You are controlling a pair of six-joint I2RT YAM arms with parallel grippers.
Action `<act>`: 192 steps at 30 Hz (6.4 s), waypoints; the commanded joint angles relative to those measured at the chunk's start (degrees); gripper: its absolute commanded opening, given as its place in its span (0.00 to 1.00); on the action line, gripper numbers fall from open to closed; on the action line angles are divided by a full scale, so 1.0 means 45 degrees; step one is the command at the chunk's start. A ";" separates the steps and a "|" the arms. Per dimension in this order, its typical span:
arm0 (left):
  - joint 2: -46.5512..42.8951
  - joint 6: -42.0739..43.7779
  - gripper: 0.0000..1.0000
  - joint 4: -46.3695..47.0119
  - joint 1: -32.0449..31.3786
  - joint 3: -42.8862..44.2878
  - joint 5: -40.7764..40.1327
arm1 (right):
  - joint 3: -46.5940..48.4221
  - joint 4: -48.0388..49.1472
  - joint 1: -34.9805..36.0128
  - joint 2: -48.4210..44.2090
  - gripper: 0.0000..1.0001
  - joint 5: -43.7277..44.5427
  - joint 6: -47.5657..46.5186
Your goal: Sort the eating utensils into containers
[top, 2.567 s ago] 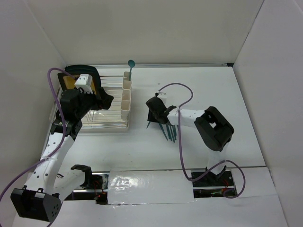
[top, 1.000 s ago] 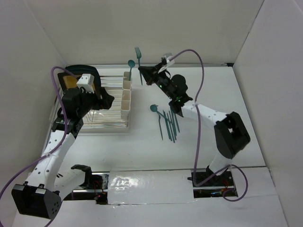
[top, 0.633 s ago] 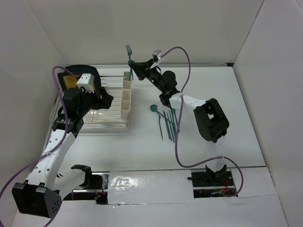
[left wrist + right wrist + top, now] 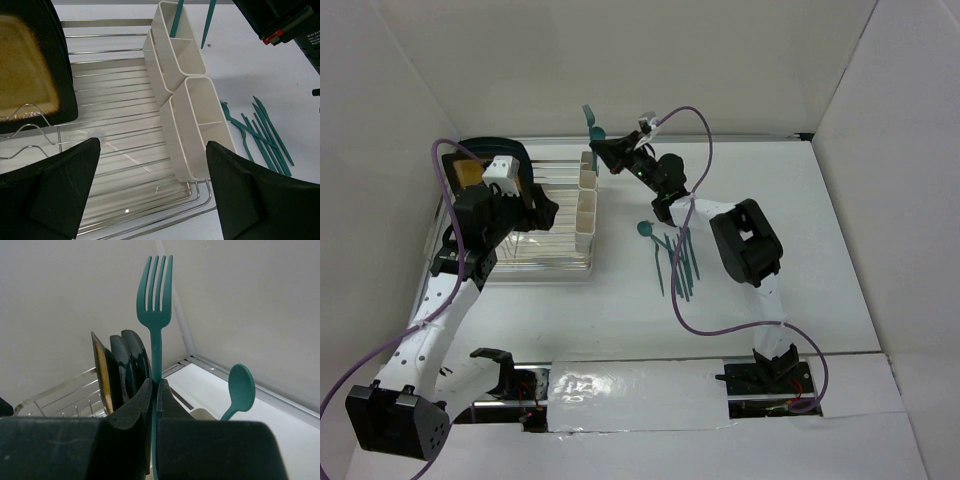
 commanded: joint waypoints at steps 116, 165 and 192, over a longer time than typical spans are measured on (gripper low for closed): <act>-0.0586 -0.0137 1.00 0.0607 0.0053 -0.0152 0.0918 | -0.4873 -0.4263 0.1680 -0.9483 0.00 0.2609 -0.1595; -0.0762 0.0038 1.00 0.0607 0.0053 -0.0132 0.0686 | -0.0514 -0.5403 0.1562 -0.5275 0.75 0.1742 -0.3255; -0.1328 -0.0176 1.00 0.0802 0.0053 -0.0484 0.0158 | -0.5870 -1.3804 0.1446 -0.5906 0.58 0.8073 -0.5872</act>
